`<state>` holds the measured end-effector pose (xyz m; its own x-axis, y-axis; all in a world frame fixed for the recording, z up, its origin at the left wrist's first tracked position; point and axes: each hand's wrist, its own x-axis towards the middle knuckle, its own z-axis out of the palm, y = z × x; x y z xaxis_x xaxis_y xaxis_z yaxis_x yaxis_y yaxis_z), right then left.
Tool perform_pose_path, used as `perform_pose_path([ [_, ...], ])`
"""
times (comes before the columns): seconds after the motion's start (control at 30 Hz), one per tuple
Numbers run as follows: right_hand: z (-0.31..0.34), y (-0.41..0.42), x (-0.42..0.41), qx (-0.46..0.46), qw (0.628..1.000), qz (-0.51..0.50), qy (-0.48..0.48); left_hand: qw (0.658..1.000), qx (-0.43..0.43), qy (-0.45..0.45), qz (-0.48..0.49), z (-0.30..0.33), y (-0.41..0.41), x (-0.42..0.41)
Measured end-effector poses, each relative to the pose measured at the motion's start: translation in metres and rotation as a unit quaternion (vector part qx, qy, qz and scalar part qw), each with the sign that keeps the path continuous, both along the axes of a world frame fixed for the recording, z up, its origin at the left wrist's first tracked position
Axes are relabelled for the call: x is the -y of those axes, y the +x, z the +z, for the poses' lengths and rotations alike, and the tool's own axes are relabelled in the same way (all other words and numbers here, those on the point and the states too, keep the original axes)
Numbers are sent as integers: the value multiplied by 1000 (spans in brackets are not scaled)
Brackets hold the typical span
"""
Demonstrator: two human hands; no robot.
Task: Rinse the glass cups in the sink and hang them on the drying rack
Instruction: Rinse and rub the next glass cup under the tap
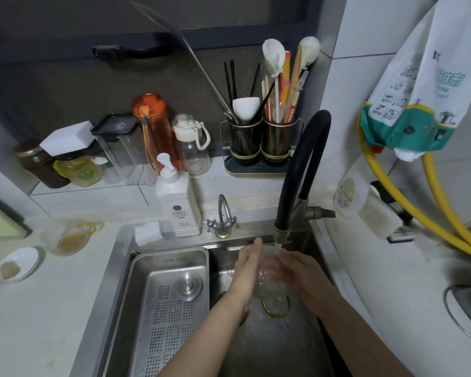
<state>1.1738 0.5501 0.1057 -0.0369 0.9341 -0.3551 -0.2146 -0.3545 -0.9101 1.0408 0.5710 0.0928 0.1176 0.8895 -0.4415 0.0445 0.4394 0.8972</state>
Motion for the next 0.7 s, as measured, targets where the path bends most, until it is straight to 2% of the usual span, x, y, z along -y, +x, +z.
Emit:
perform_pose_path([
  [0.1, 3, -4, -1, 21, 999, -29, -8, 997, 38, 44, -48, -2, -5, 13],
  [0.2, 0, -9, -1, 70, 997, -42, -6, 996, 73, 41, -40, -4, -6, 19],
  [0.3, 5, -9, 2, 19, 1000, -3, 22, 997, 68, 19, -28, -2, -8, 12],
  [0.37, 6, -9, 4, 26, 999, 24, 39, 998, 25, 30, -40, -1, -10, 8],
  [0.43, 3, -11, 4, 87, 995, 15, 45, 994, -45, 80, -52, 1, -10, 7],
  [0.53, 0, -19, 6, 133, 991, -20, 24, 960, -179, 198, -80, 3, -8, 15],
  [0.7, 6, -19, 4, 155, 987, -48, -5, 915, -231, 273, -187, -7, -16, 32],
])
